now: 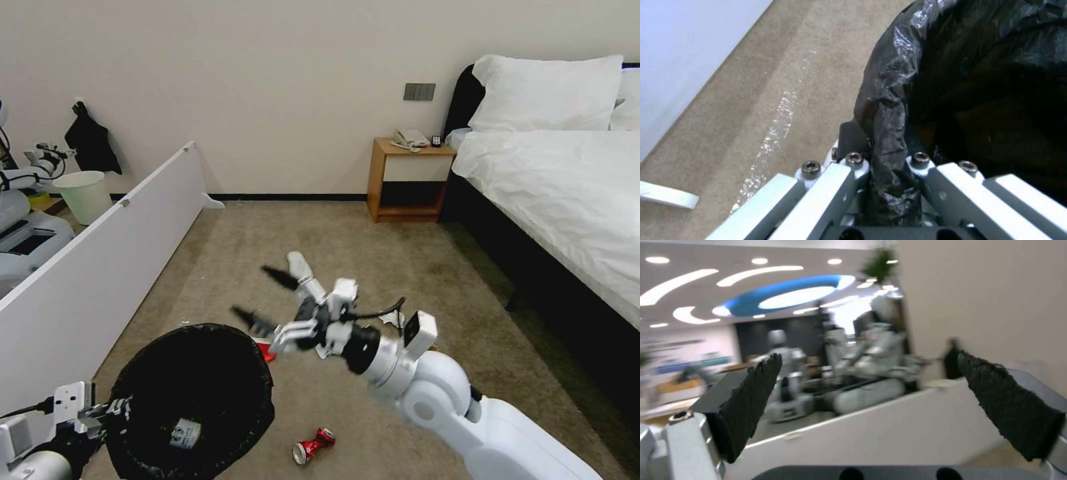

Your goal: Pick up the trash bin, then pick up the garbage from the floor and place it into the trash bin.

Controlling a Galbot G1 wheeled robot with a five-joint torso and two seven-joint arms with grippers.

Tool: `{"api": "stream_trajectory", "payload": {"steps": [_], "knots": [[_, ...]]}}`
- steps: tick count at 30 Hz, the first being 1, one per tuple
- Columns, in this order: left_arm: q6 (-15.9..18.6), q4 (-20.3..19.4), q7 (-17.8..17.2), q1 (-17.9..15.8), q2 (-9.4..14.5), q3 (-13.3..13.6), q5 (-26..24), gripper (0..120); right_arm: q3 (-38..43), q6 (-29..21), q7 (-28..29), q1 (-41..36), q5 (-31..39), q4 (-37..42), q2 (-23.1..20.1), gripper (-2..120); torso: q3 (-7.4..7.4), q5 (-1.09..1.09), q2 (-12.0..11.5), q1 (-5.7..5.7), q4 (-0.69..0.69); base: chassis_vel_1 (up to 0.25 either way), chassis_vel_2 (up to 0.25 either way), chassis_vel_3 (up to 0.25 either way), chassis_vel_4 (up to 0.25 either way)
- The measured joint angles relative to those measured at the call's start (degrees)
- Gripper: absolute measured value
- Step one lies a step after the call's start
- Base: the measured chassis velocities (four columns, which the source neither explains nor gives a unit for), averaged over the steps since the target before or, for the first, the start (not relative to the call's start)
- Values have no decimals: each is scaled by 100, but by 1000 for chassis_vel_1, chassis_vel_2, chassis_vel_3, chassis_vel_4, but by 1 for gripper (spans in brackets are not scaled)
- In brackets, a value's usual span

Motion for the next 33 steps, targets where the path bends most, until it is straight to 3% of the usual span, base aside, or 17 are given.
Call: {"api": "stream_trajectory", "payload": {"steps": [13, 19, 33], "knots": [[0, 25, -5, 14, 17, -40, -4, 3, 734, -338, 1058, -772, -270, -125, 141, 100, 0, -1, 0, 0, 2, 0, 0, 0, 0], [0, -12, -9, 46, 14, -61, -2, 3, 844, -609, 1690, -1187, -957, -570, 59, 100, 0, 0, 0, 0, 0, 0, 0, 0, 0], [0, -111, -15, 124, -12, -51, 16, 3, 630, -531, 1203, -1865, -2444, -1310, 204, 100, 0, -1, 0, 0, 1, 0, 0, 0, 0]]}}
